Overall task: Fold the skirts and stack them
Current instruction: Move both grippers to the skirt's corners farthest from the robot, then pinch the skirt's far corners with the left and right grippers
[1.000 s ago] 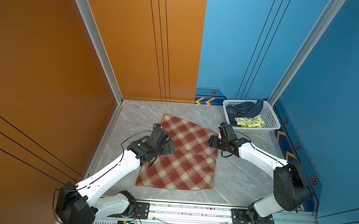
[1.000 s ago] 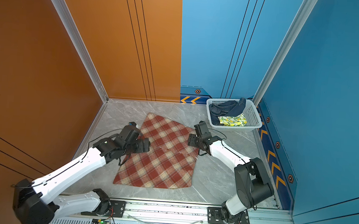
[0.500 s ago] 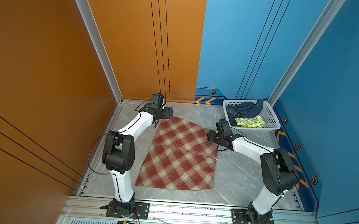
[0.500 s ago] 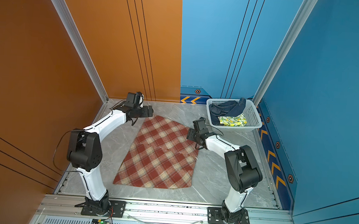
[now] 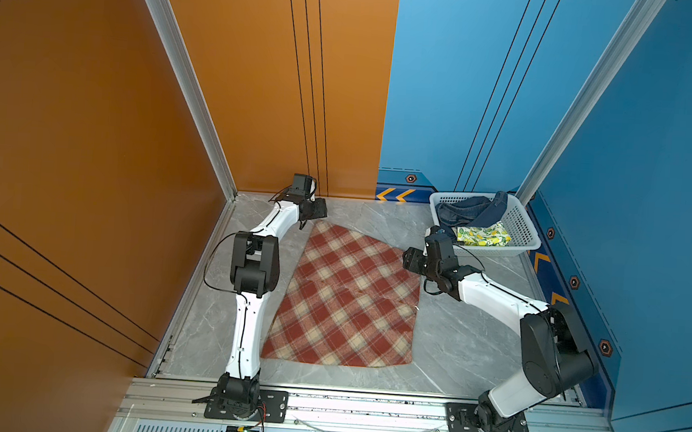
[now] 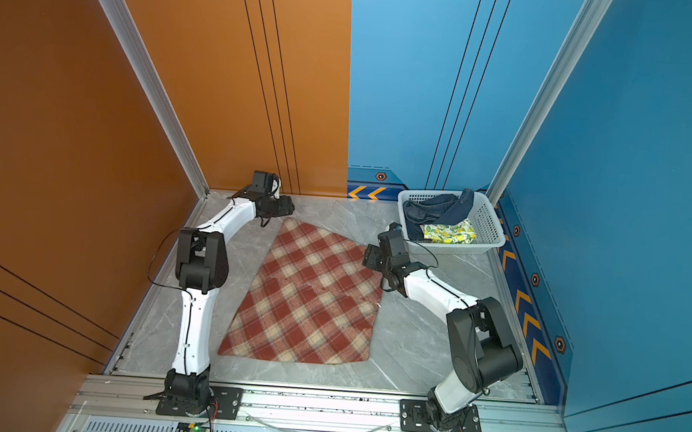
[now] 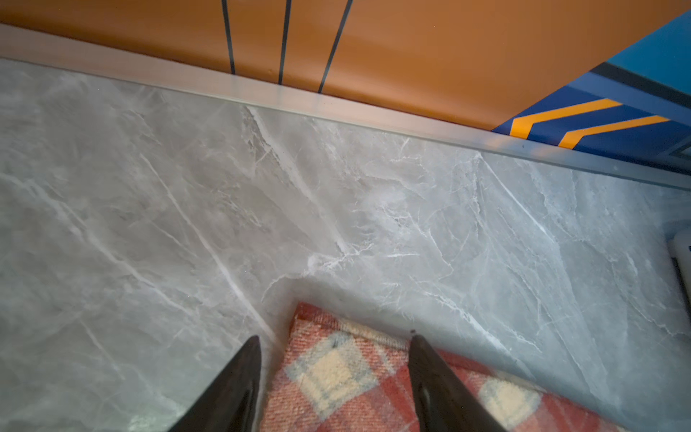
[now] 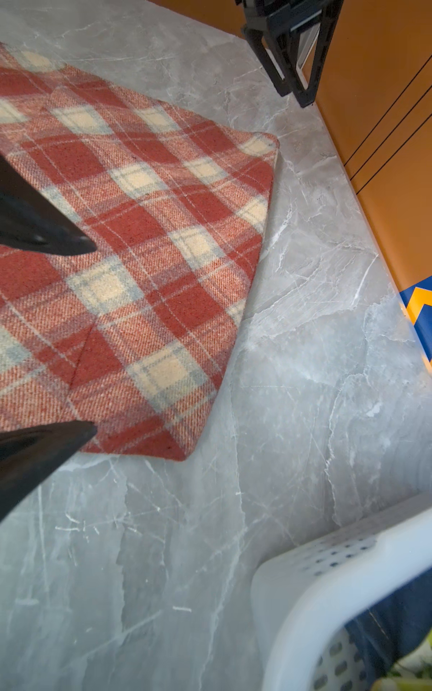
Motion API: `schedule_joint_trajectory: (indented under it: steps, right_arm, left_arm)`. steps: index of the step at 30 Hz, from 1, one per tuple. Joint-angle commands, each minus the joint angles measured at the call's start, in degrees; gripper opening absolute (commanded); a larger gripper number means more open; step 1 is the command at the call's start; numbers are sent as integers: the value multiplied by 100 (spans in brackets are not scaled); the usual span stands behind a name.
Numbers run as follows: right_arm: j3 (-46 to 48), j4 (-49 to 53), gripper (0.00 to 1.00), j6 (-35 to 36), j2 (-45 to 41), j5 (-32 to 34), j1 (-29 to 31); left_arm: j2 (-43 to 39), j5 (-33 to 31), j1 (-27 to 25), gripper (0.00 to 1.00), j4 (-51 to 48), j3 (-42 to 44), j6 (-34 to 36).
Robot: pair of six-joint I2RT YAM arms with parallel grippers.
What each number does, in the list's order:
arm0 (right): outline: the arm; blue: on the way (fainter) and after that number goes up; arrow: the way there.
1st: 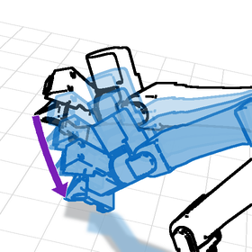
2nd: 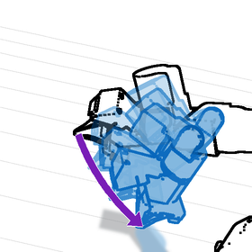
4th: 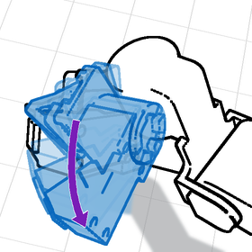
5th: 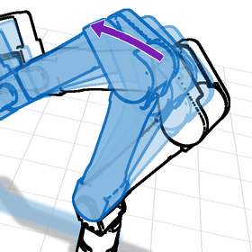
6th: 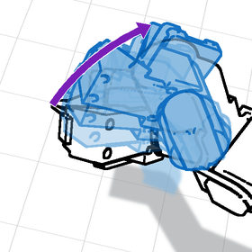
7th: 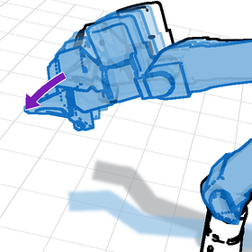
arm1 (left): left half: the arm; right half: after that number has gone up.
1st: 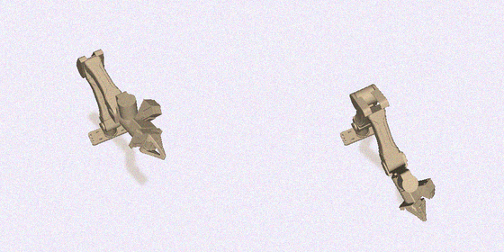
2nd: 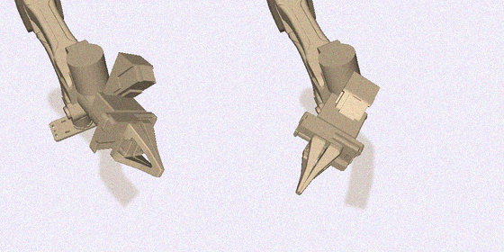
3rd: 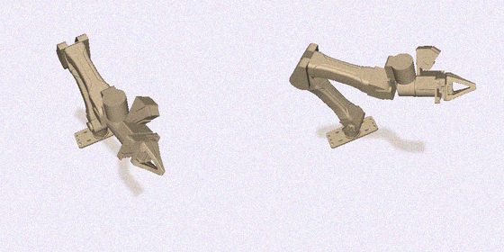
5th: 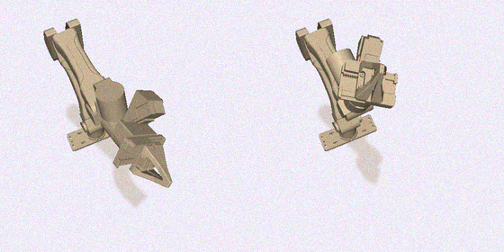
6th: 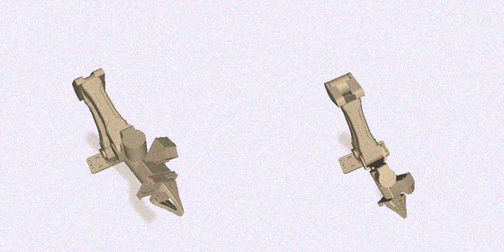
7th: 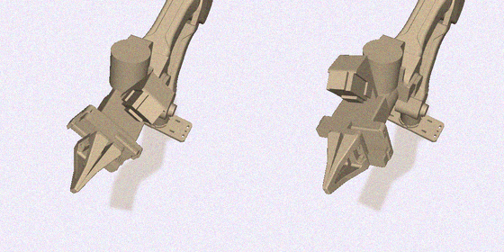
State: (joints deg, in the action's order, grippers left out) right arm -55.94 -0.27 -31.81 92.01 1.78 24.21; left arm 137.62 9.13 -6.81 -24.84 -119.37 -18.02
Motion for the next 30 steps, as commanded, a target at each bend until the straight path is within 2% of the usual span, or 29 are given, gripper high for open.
schedule_joint_trajectory:
  steps: [1,13,18,21,26,30]
  right_arm:
    - [185,-52,71,125,-165,108,-65]
    - [504,0,71,96,-385,185,-245]
    - [582,27,71,105,-401,191,-324]
    - [572,36,71,86,-323,202,-380]
    - [365,80,71,-79,68,176,-494]
    - [95,65,72,-330,506,176,-522]
  left_arm:
    - [199,218,-24,63,-353,-294,-123]
    - [743,-53,-116,58,-1042,-882,-94]
    - [1105,-156,-128,58,-1355,-1452,-35]
    - [1389,-117,-162,44,-1599,-1931,-26]
    - [1497,-47,-193,1,-1724,-2215,-42]
    - [1380,-62,-175,0,-1717,-2141,-35]
